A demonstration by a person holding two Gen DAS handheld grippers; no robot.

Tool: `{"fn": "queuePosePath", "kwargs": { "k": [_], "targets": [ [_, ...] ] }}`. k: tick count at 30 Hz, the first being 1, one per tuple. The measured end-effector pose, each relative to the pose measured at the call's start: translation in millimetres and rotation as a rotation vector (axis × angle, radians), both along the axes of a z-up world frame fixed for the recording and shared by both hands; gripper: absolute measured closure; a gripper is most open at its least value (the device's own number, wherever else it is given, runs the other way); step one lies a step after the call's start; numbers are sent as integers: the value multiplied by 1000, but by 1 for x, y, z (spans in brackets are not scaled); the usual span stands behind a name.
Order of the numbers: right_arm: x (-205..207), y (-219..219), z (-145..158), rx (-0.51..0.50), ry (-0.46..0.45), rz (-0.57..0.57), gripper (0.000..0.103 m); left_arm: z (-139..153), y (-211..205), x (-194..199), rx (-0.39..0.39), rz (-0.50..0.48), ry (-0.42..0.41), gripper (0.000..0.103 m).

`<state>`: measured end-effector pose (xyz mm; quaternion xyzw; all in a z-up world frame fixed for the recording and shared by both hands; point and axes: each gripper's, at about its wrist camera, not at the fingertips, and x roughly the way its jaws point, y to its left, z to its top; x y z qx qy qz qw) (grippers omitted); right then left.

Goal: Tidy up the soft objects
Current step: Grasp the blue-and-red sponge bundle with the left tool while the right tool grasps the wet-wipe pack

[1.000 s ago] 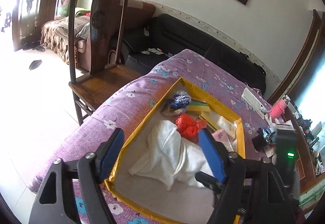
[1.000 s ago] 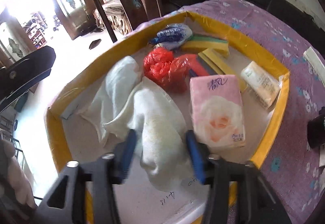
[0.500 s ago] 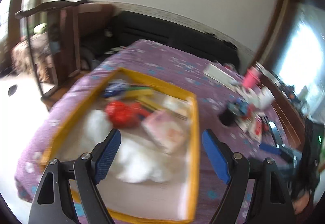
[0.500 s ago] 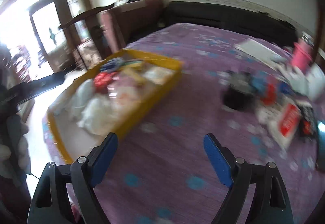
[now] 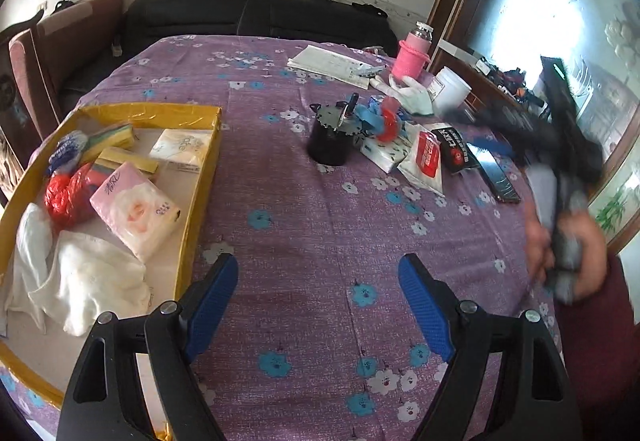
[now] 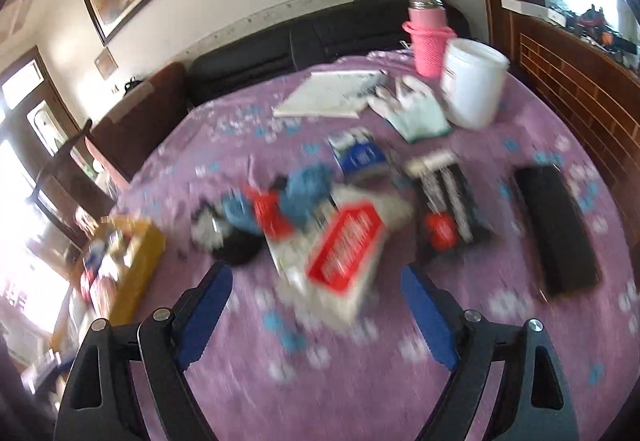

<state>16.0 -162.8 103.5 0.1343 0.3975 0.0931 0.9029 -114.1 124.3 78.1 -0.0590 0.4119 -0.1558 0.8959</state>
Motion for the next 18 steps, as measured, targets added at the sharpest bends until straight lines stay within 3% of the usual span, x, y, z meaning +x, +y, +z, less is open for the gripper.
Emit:
{"fn": "queuePosePath", "kwargs": {
  "k": [3, 5, 9, 10, 11, 14, 18],
  "targets": [
    [36, 15, -1, -21, 30, 2, 20, 0, 9, 2, 4, 35, 6, 21],
    [62, 25, -10, -52, 79, 1, 34, 0, 18, 4, 2, 58, 13, 21],
    [91, 40, -41, -70, 187, 11, 39, -3, 29, 9, 4, 80, 24, 21],
    [93, 41, -45, -65, 194, 20, 44, -4, 30, 9, 4, 81, 26, 21],
    [93, 41, -49, -55, 202, 35, 60, -5, 31, 11, 3, 80, 28, 21],
    [80, 42, -46, -60, 181, 62, 62, -10, 33, 15, -9, 83, 41, 21],
    [38, 50, -33, -23, 166, 186, 62, -14, 33, 17, -34, 81, 56, 21]
  ]
}}
